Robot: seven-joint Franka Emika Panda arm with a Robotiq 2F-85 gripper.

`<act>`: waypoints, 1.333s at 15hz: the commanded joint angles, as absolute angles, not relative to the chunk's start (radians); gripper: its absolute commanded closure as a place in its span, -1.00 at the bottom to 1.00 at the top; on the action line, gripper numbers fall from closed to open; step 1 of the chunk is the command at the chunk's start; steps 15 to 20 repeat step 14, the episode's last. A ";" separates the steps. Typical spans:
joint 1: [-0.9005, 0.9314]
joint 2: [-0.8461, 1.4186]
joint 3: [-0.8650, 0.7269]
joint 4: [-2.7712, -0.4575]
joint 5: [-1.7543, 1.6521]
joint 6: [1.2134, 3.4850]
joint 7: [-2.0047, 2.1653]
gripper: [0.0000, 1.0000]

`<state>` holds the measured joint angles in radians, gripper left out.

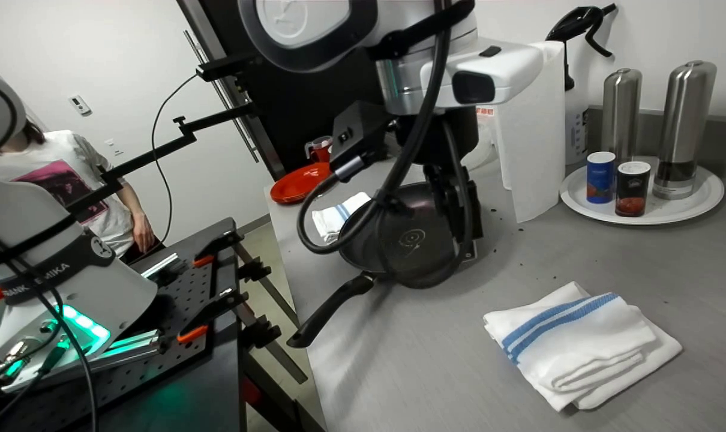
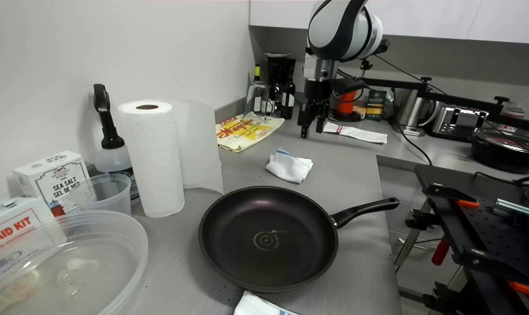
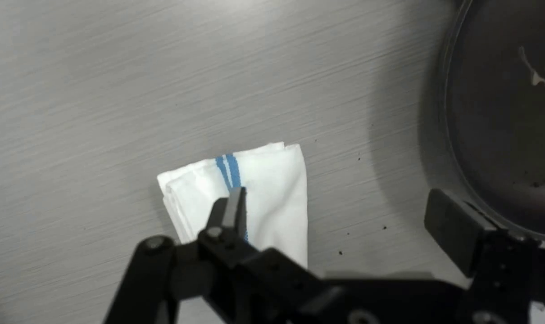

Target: Wipe the pan with the dish cloth

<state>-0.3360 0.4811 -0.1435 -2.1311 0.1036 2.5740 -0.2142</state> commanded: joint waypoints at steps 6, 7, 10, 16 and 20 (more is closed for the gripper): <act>-0.335 0.384 -0.144 -2.264 0.086 2.560 -0.296 -1.00; -0.335 0.386 -0.144 -2.264 0.086 2.561 -0.296 -1.00; -0.335 0.389 -0.144 -2.260 0.086 2.561 -0.296 -1.00; -0.335 0.389 -0.144 -2.260 0.086 2.561 -0.296 -1.00; -0.335 0.389 -0.144 -2.260 0.086 2.561 -0.296 -1.00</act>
